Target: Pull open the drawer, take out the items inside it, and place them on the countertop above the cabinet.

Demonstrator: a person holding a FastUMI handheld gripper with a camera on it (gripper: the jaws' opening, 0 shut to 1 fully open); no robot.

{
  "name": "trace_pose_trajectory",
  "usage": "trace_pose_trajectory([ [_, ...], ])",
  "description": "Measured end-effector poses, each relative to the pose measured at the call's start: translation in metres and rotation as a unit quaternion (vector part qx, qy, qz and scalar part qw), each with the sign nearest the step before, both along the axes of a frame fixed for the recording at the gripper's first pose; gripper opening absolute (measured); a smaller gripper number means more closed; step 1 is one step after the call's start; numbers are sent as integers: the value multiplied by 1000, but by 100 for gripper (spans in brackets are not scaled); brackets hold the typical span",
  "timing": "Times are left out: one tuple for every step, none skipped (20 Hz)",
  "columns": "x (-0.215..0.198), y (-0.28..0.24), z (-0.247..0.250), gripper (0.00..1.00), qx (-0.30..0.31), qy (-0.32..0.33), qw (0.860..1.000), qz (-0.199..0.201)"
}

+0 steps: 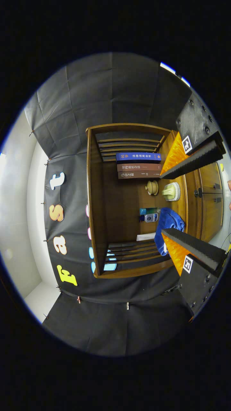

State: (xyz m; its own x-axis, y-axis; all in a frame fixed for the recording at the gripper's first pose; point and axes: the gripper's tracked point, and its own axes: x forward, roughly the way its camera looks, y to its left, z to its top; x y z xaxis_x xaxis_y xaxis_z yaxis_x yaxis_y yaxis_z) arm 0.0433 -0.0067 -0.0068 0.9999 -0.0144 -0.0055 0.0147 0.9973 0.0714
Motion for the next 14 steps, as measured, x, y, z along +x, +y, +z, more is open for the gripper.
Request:
trace_pose_trajectory([
  [0,-2,0,99,-1,-1,1000,-2],
  [0,-2,1,99,-3,-1,1000,-4],
  [0,-3,1,99,-4,0,1000,-4],
  [0,-3,0,99,-7,0,1000,-4],
  [0,-3,1,99,-10,-1,1000,-6],
  [0,-5,2,99,-12,-3,1000,-8],
  [0,-3,2,99,-14,-5,1000,-7],
  [-1,-1,2,99,-15,-3,1000,-5],
  [-1,0,1,99,-16,-1,1000,-2],
  [-1,1,1,99,-15,0,1000,0],
  [-1,1,2,99,-15,-1,1000,0],
  [-2,2,3,99,-16,-2,1000,1],
  [-1,3,4,99,-18,-4,1000,1],
  [-2,4,4,99,-19,-3,1000,2],
])
